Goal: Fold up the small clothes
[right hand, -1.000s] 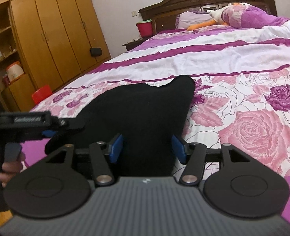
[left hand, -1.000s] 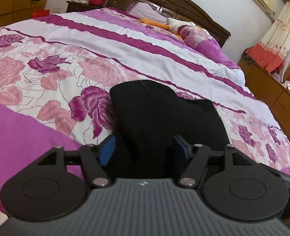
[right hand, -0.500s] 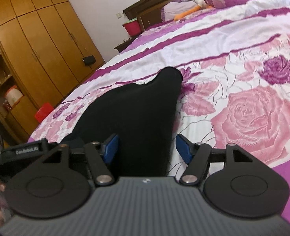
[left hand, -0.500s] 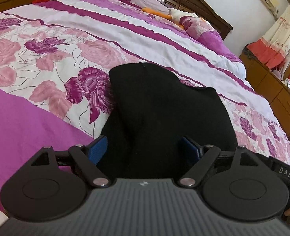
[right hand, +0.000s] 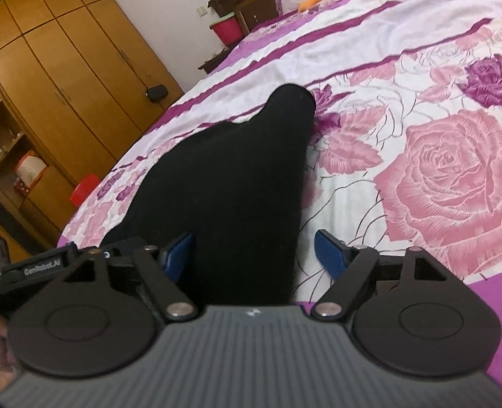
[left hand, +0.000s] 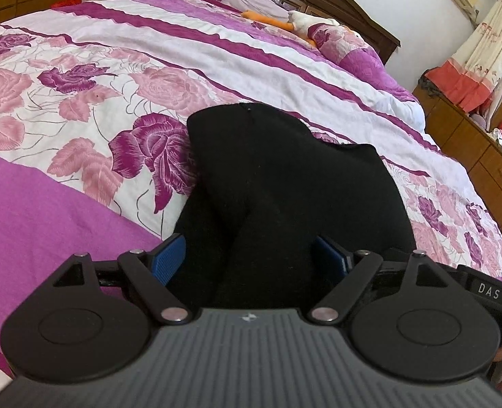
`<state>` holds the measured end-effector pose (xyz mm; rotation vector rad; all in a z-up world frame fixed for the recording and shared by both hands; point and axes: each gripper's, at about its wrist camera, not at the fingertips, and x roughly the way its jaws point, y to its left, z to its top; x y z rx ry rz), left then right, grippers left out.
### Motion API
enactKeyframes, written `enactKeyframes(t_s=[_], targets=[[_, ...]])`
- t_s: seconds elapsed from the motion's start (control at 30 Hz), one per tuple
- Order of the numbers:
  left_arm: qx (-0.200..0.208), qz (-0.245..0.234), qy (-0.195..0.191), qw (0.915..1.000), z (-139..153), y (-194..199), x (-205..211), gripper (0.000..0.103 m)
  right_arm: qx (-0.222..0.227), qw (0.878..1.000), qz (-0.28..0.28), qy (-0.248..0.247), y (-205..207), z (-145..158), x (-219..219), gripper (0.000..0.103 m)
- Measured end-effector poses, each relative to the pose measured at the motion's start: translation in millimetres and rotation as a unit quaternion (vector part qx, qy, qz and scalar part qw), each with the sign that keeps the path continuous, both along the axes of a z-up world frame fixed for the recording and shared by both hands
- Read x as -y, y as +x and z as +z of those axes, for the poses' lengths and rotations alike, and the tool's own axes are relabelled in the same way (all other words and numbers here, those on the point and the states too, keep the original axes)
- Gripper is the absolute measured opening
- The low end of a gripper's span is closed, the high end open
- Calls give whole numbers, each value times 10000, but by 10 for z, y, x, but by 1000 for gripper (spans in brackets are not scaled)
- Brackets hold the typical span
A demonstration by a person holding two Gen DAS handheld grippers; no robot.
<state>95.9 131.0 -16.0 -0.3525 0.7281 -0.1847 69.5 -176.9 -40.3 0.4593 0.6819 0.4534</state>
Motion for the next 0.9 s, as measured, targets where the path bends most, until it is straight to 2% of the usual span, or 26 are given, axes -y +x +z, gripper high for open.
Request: enactKeyframes(t_s=[0.5,0.7,0.9], targets=[[50,-384,-256,9989,-93,-1,-40,87,-245,9990,226,300,65,-32,-42,87],[69,-464,-449,9979,-140,31,-87,87,-278,9980,283,484,123,-49,-89,87],[82,-510,-713,9961,-185,112,-128,87,-292,9979,363,445,204,-37,-187,87]])
